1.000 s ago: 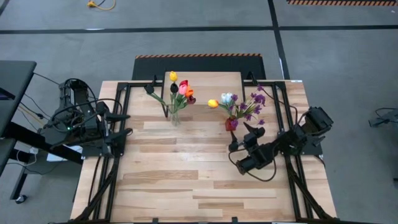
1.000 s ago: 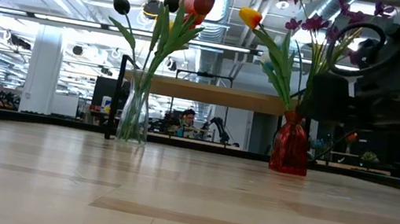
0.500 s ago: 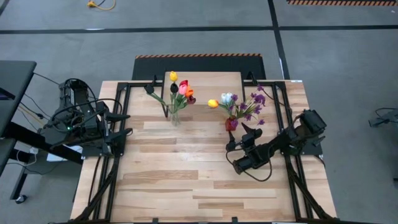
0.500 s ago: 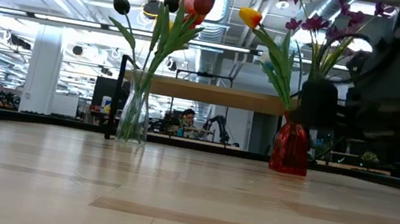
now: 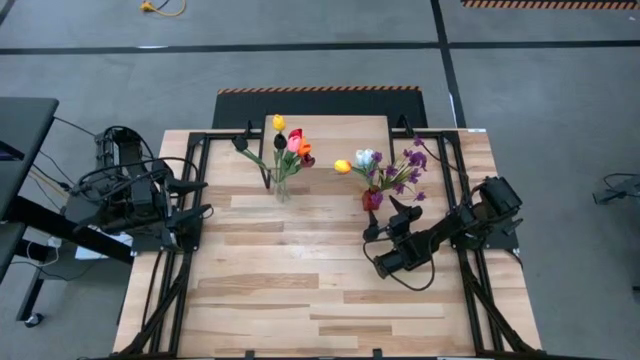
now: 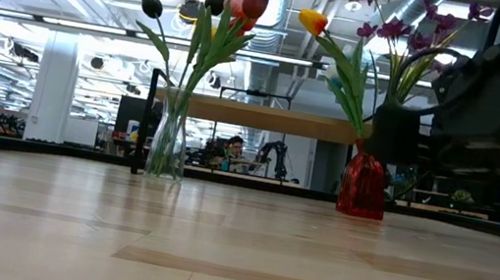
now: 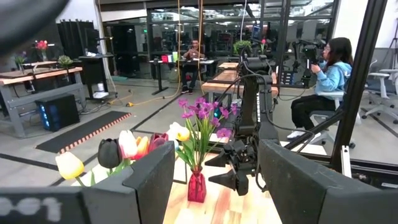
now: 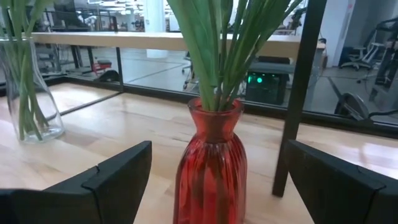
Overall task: Pick and place flowers into a vace then onto a shelf
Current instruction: Put the red vase on the shelf
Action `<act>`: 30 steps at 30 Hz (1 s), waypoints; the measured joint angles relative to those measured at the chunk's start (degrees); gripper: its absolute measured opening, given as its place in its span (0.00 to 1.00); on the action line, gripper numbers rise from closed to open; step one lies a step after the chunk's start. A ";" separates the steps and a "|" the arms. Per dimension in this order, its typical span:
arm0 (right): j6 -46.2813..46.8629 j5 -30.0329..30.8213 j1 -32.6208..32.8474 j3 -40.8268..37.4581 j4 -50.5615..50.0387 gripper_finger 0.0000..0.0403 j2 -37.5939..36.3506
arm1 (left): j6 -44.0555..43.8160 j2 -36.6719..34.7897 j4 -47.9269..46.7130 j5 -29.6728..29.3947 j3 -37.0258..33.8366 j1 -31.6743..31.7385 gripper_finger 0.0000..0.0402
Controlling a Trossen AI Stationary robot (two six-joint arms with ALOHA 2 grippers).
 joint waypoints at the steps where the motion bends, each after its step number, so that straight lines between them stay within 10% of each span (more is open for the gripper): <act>1: 0.05 0.00 -0.07 0.00 0.29 0.88 0.00 | 0.16 0.00 0.06 0.00 0.00 0.00 0.55; 30: -0.08 -1.18 1.40 0.00 -3.02 0.87 -1.36 | -0.35 0.00 0.52 0.02 0.00 -0.01 0.55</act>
